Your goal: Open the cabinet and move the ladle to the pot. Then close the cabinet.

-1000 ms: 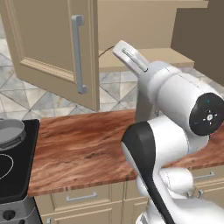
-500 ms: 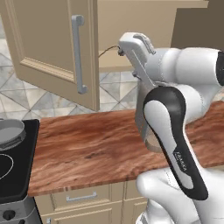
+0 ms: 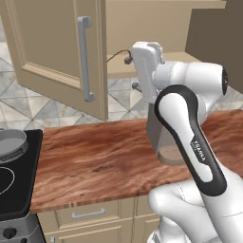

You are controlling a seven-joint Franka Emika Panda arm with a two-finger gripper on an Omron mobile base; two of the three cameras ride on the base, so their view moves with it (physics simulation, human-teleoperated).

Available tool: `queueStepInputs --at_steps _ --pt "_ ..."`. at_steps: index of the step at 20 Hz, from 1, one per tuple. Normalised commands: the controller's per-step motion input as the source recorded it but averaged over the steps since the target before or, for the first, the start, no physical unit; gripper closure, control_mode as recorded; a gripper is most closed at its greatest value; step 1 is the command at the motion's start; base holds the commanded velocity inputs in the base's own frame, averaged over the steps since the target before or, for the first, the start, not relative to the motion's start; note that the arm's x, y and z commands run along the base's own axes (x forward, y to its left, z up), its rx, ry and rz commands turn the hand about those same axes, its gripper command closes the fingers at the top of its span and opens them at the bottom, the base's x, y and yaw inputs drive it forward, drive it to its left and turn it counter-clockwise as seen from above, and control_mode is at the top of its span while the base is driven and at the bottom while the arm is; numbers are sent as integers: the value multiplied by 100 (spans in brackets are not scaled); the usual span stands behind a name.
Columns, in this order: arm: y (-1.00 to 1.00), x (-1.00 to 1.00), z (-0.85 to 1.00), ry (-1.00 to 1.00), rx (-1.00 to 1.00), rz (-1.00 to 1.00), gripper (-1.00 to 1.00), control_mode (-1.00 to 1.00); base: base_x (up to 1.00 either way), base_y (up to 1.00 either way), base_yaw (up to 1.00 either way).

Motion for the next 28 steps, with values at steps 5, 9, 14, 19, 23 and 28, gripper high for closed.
queueStepInputs --at_steps 5,9,14,19,23,28 --pt "38 3 -19 0 0 0 -100 -100 0 0 0" --pt "-5 3 -2 5 19 4 -100 -100 0 0 0" --pt "17 10 -2 15 29 8 -100 -100 0 0 0" --pt "45 37 0 14 11 4 -100 -100 0 0 0" --pt "8 40 0 9 9 10 -100 -100 0 0 0" --pt "12 -8 0 6 21 12 -100 -100 0 0 0"
